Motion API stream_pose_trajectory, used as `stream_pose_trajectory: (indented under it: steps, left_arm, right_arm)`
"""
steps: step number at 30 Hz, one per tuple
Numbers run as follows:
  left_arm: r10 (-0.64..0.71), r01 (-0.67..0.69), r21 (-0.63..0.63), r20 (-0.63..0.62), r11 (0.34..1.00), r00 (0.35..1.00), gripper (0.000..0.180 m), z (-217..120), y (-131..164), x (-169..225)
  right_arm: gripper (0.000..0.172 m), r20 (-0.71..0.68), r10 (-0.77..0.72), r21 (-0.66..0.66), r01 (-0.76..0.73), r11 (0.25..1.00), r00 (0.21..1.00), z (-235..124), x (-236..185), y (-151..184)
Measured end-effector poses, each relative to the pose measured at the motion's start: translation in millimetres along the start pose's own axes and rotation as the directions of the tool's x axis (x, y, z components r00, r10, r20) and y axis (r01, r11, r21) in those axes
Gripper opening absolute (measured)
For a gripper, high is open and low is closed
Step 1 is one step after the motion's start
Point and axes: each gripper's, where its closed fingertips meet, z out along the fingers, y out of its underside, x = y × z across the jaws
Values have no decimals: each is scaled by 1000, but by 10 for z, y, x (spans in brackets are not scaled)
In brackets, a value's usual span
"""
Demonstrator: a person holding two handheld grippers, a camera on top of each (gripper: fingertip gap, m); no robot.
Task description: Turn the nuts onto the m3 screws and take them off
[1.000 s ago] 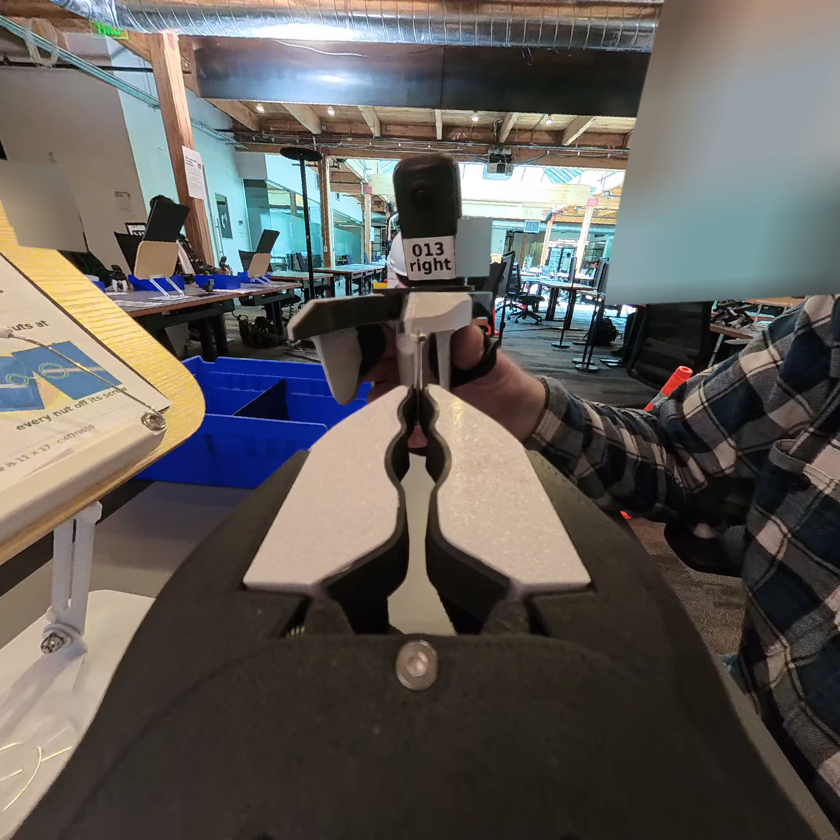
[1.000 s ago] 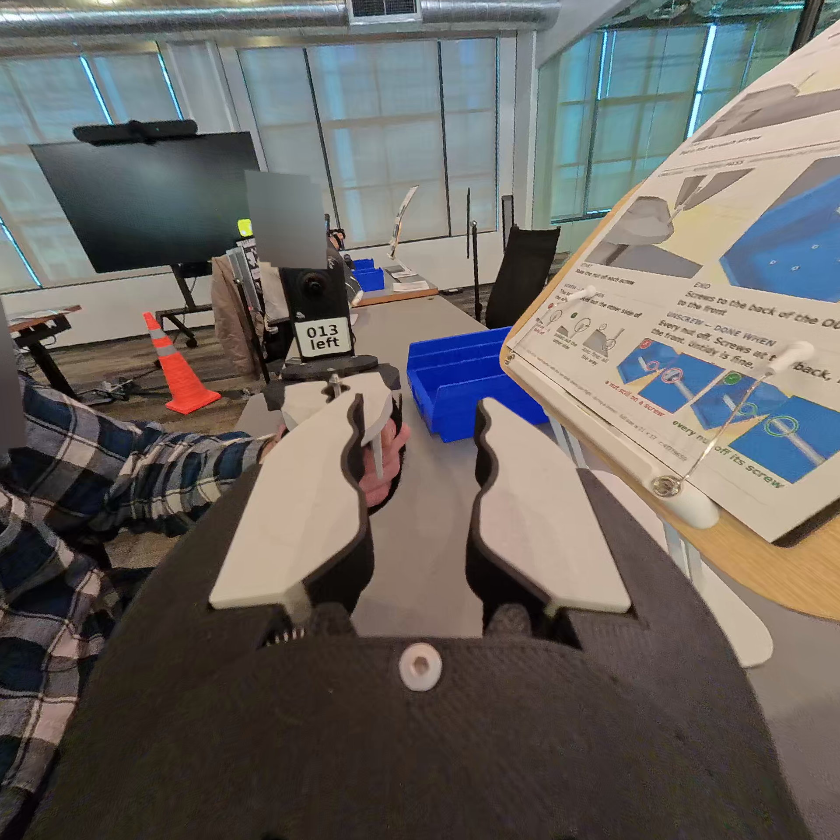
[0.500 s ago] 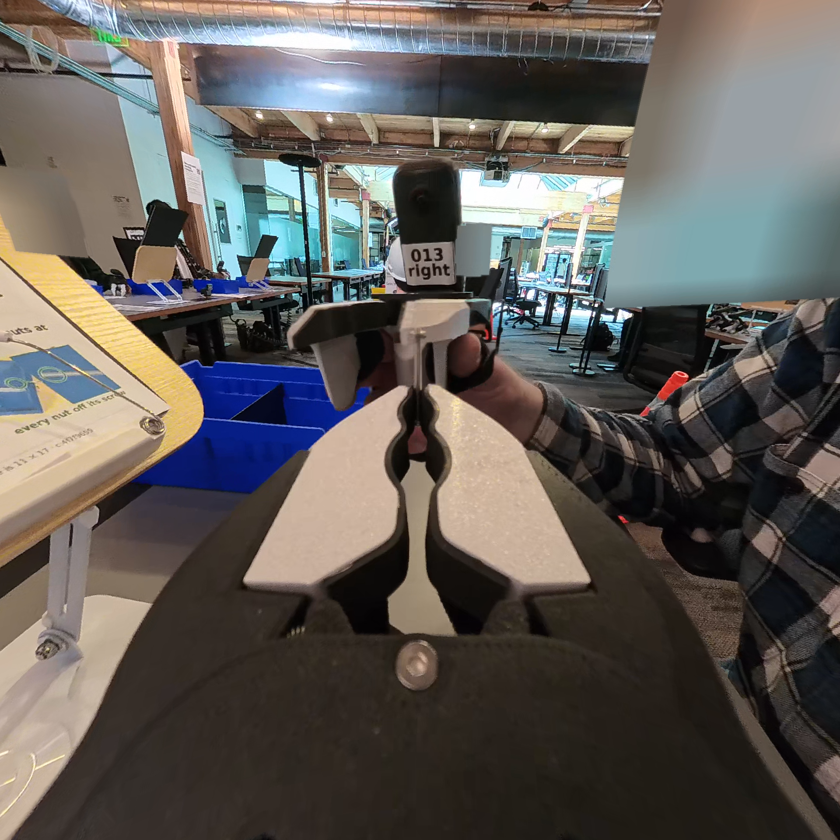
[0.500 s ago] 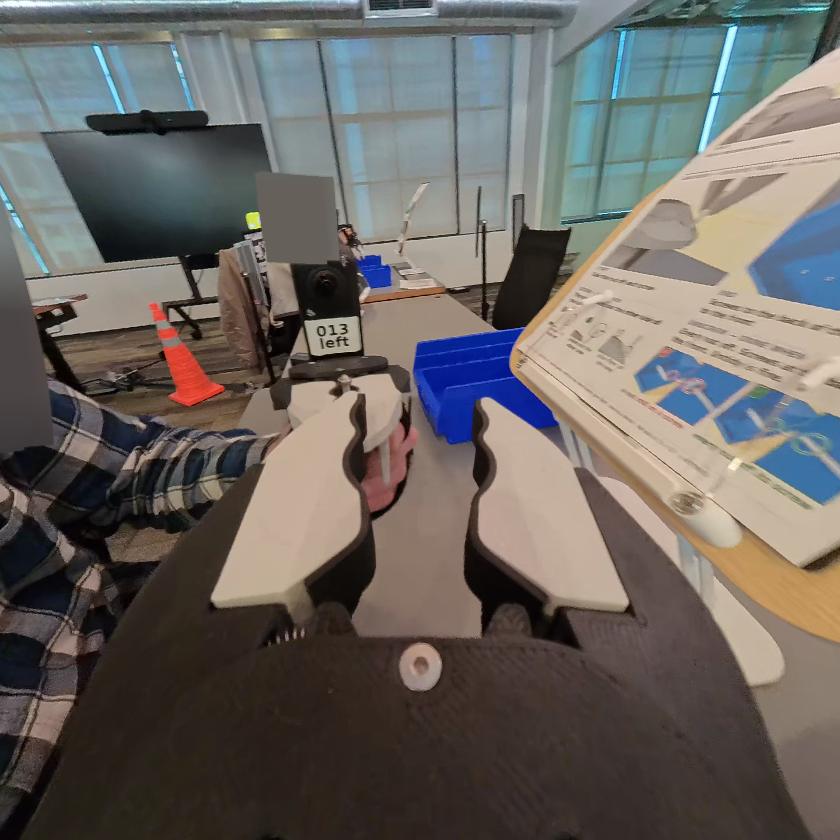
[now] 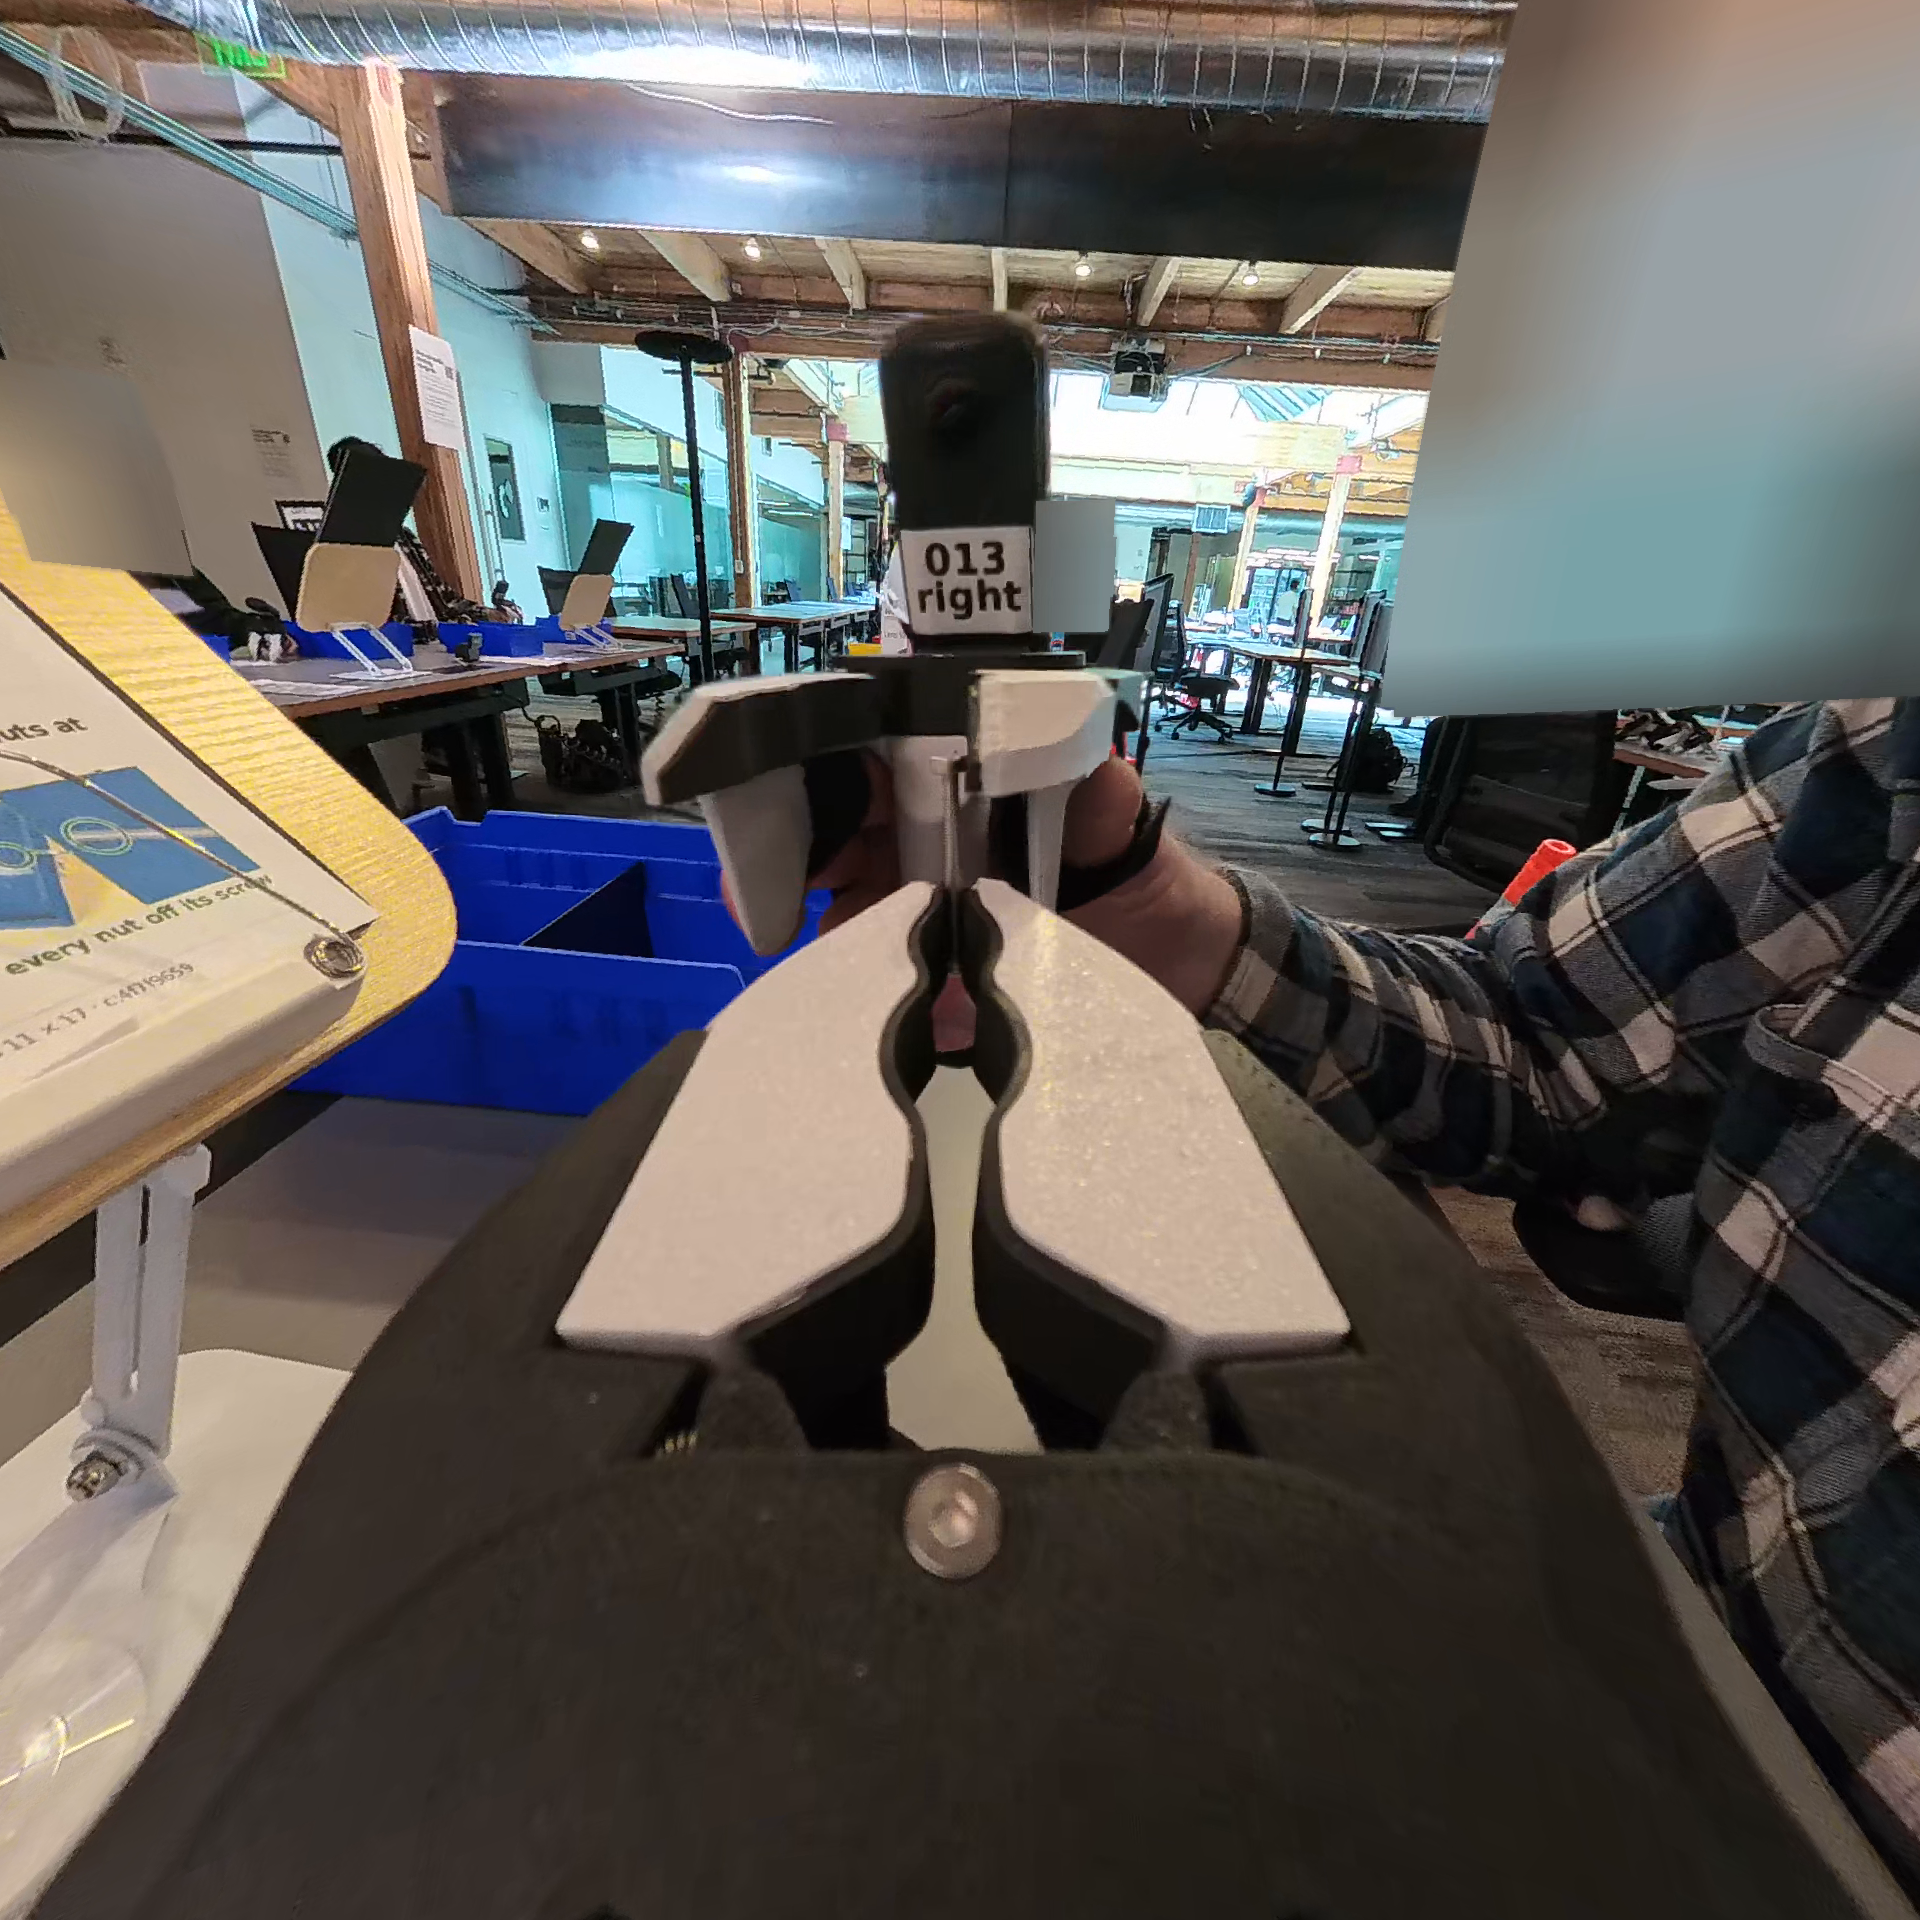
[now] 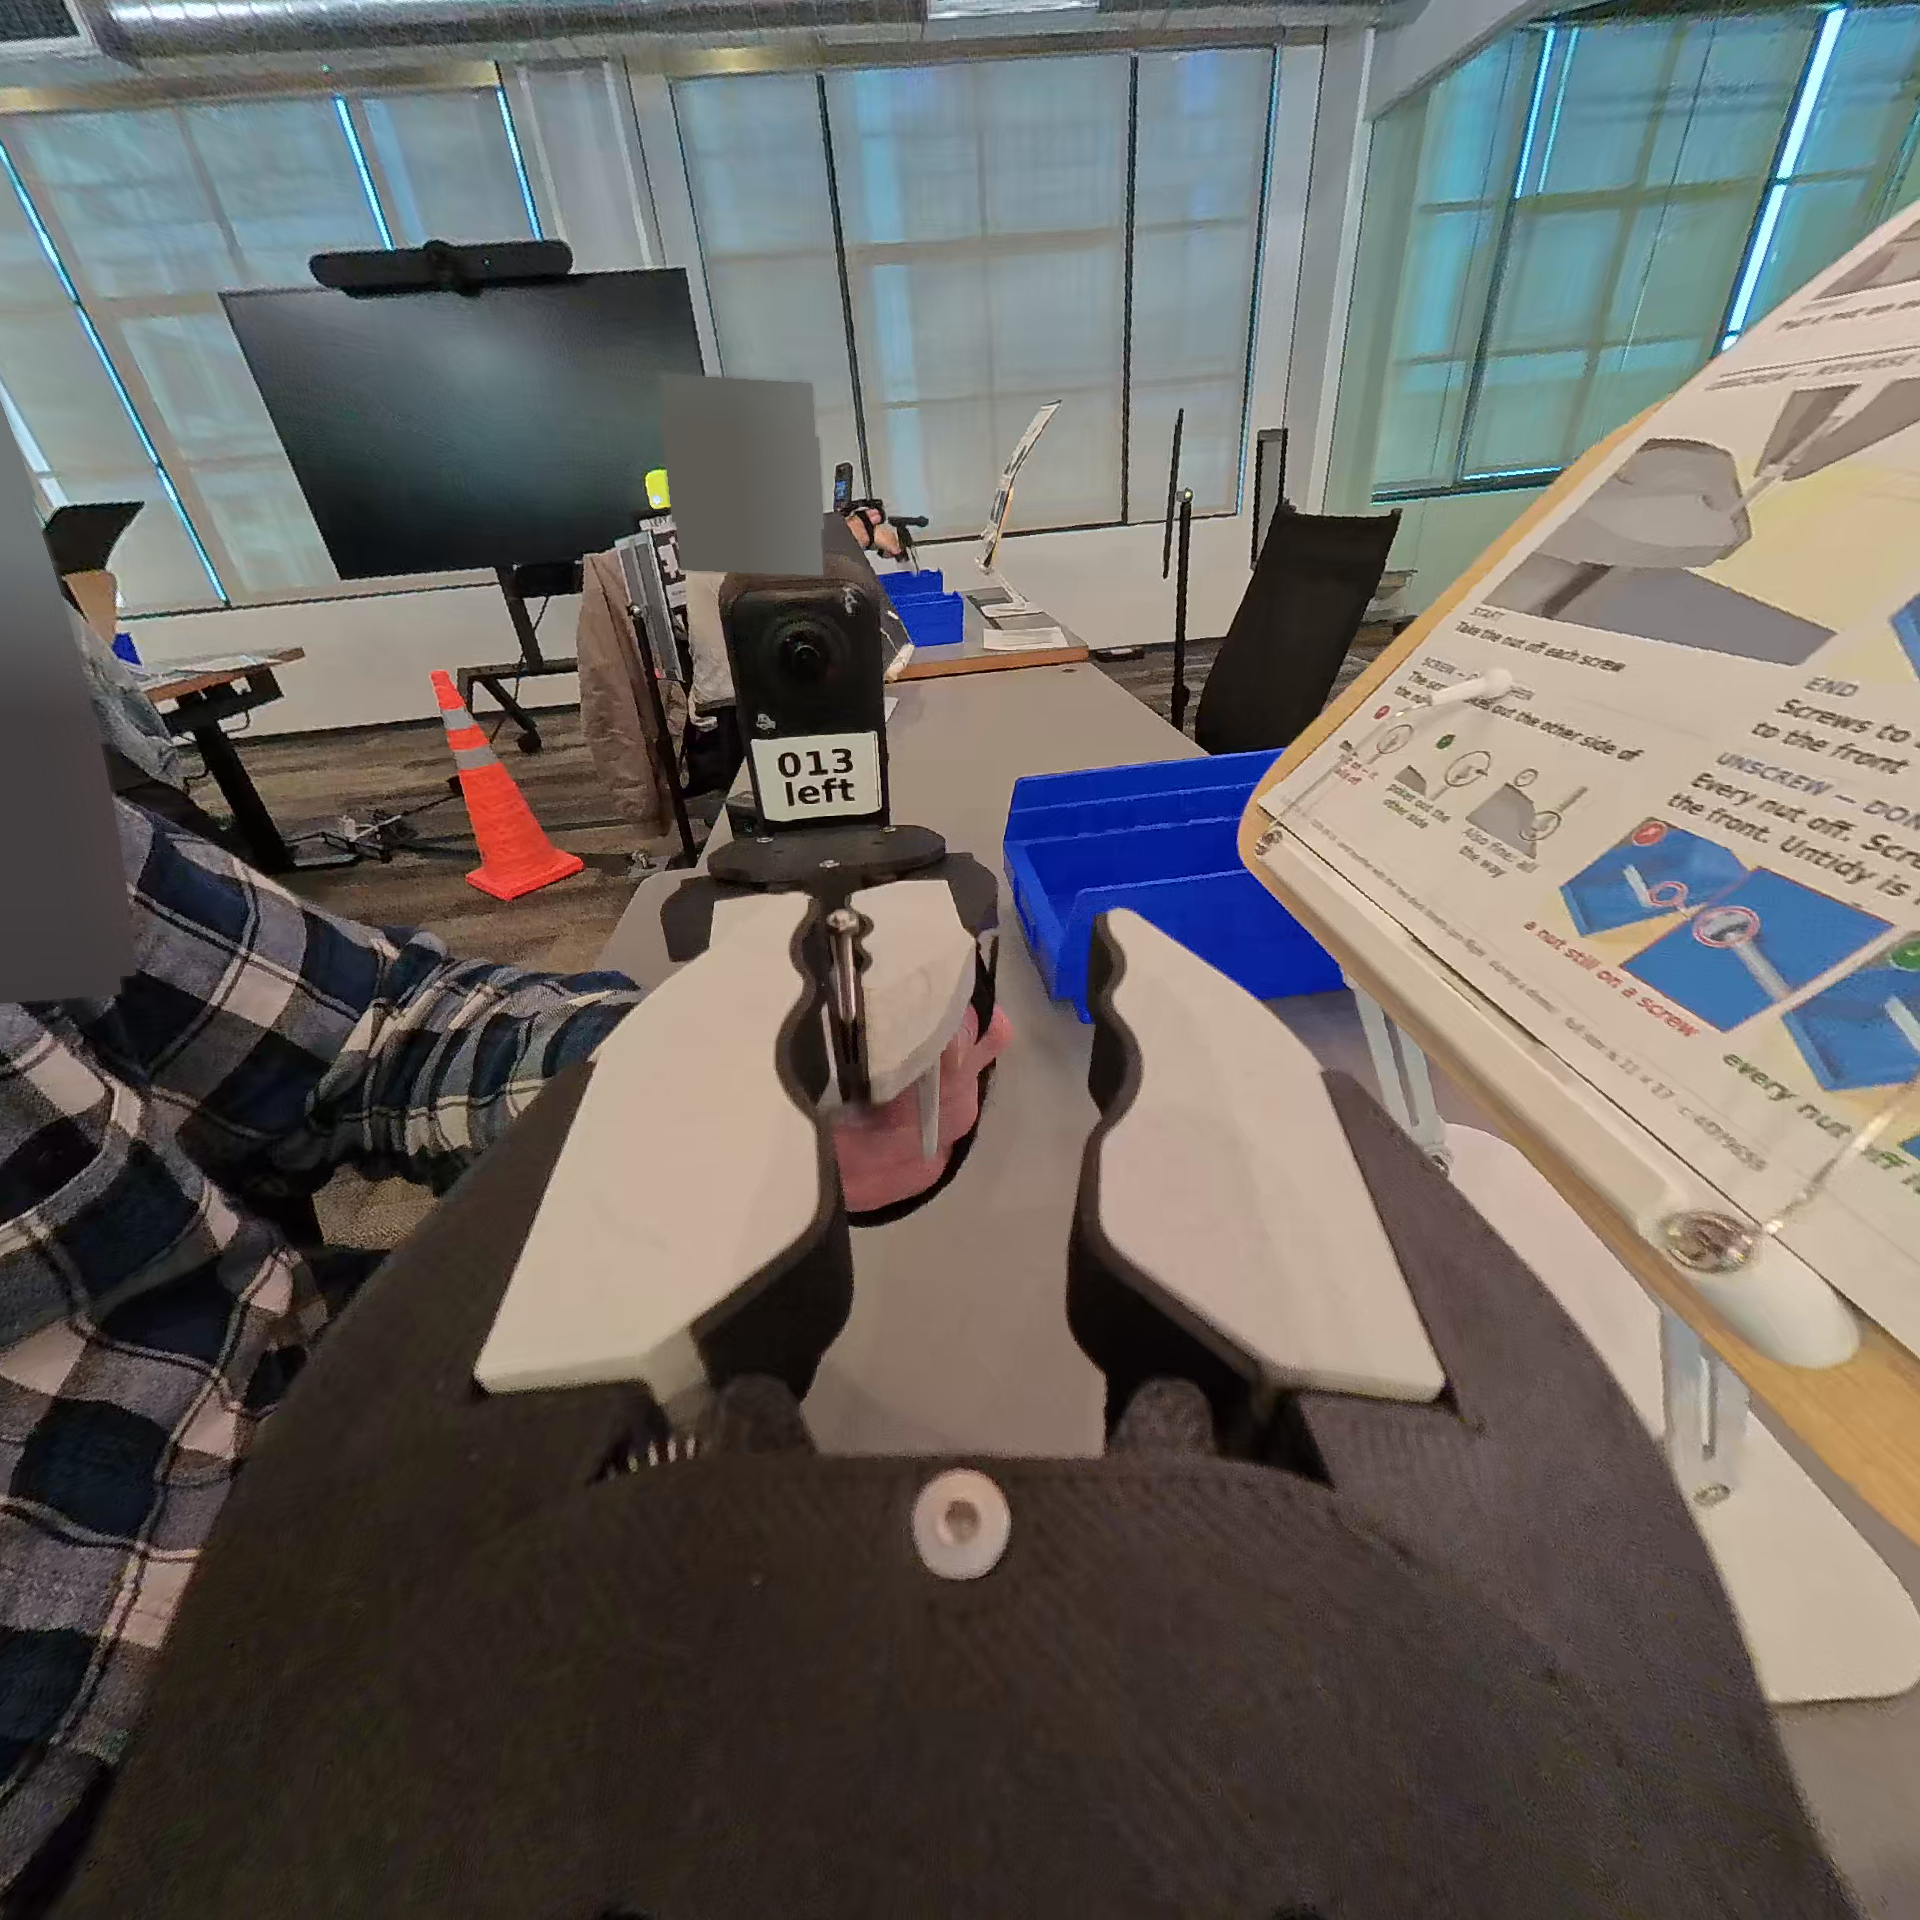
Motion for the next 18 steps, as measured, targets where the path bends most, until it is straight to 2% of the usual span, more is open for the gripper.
stream_pose_trajectory:
  steps: [5, 12, 18]
  left_arm:
    - [-2, 2, 8, 1, 1000, 1000, 1, -19, -13, -19]
    - [-8, 8, -5, -10, 1000, 1000, 2, 20, 31, 11]
    - [-10, 10, 3, -7, 1000, 1000, 2, 4, 13, 2]
  right_arm:
    - [45, -43, 13, 19, -13, 1000, 999, -178, 104, -28]
    - [46, 25, -16, -17, 17, 1000, 1000, 34, -71, -3]
    - [44, 14, 5, -6, -4, 1000, 1000, -18, -13, 8]
